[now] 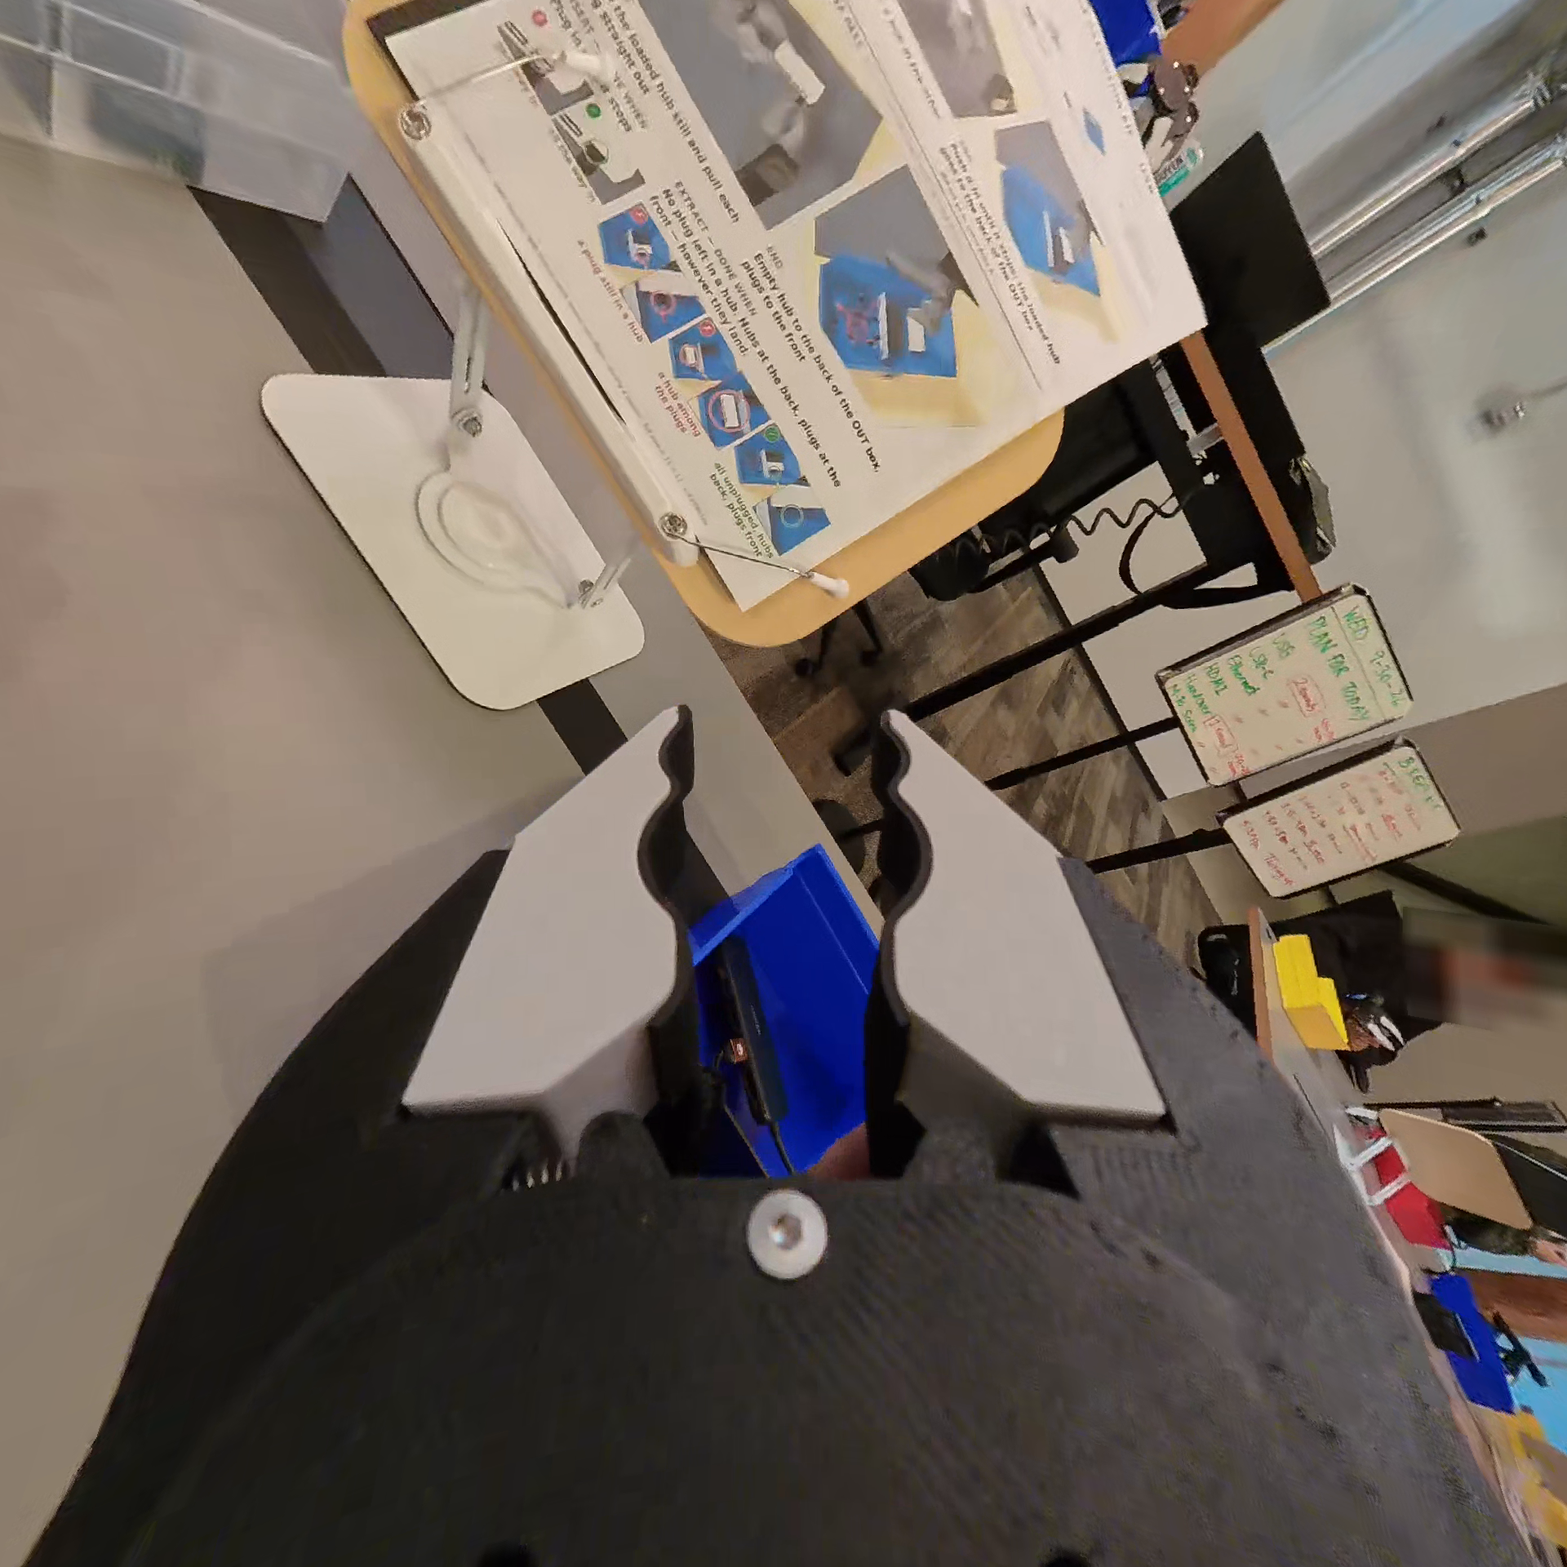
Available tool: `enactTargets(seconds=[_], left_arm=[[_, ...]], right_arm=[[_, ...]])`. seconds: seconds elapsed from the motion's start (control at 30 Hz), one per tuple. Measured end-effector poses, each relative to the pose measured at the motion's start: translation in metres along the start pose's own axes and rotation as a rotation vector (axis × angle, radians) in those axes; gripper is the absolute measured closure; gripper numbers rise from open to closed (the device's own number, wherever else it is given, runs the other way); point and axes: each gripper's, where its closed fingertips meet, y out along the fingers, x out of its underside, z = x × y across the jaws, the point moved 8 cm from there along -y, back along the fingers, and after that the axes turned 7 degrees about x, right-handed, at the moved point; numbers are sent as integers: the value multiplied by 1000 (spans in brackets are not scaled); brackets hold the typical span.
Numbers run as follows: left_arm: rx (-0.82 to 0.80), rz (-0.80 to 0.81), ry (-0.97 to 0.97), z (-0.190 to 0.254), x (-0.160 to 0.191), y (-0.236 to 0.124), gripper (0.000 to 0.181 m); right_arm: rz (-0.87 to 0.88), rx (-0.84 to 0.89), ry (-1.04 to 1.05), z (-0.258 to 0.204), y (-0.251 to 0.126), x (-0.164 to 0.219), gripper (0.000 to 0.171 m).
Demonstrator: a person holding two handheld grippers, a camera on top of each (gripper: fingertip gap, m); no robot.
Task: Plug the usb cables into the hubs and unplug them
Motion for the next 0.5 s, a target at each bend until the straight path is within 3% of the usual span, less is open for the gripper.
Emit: enactTargets(seconds=[0.27, 0.5], left_arm=[[86, -505, 88, -36, 91, -8, 144], [127, -663, 164, -36, 119, 2, 138]], right_arm=[[-16, -24, -33, -8, 14, 6, 133], [-53, -30, -67, -12, 23, 14, 134]])
